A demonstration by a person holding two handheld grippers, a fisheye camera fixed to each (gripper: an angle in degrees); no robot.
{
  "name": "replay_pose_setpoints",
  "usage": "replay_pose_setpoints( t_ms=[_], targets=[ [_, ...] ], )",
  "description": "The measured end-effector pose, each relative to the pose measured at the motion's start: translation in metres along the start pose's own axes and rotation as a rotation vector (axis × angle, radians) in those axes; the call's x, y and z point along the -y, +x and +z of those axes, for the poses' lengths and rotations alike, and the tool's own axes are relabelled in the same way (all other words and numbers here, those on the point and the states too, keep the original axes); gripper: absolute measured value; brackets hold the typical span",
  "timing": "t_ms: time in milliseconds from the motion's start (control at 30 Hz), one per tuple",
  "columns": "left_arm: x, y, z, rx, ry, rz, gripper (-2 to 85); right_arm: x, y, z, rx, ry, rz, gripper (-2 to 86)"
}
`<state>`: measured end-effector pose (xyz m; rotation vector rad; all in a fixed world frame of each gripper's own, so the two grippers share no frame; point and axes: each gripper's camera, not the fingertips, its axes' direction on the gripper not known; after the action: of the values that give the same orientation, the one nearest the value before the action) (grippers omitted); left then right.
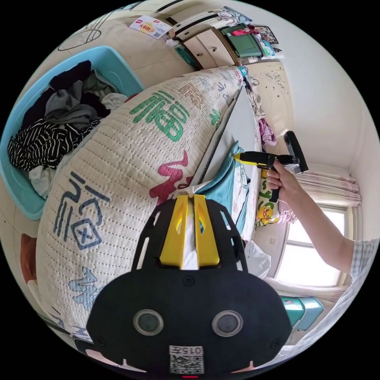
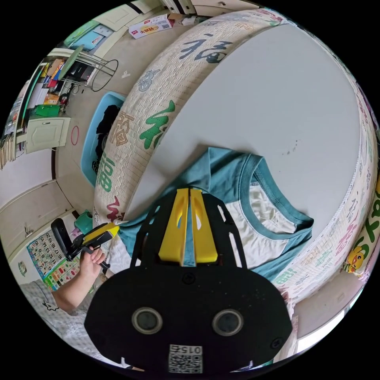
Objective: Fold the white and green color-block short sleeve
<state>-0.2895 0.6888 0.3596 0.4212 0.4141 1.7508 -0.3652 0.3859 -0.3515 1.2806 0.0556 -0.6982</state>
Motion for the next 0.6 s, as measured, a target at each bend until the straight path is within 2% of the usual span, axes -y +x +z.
replay_pose_setpoints(
  t_ms=[200,400,533,600],
  targets=[
    [-0.005,-0.006,-0.026,-0.016,-0.042,0.023,2.9,-0.06,0.019,-0.02,0.091,0.017,0.021,7.3],
    [-0.015,-0.004,-0.034,-0.024,-0.112,0.063,3.8,-0.132,0.037,-0.009,0.218,-0.043,0.088,7.3],
    [-0.016,-0.002,-0.037,-0.032,-0.133,0.078,4.1,-0.161,0.031,0.003,0.185,-0.093,0.074,6.5],
    [-0.016,-0.001,-0.037,0.007,-0.166,0.093,2.5,-0.176,0.025,0.007,0.121,-0.109,0.072,3.2]
  ],
)
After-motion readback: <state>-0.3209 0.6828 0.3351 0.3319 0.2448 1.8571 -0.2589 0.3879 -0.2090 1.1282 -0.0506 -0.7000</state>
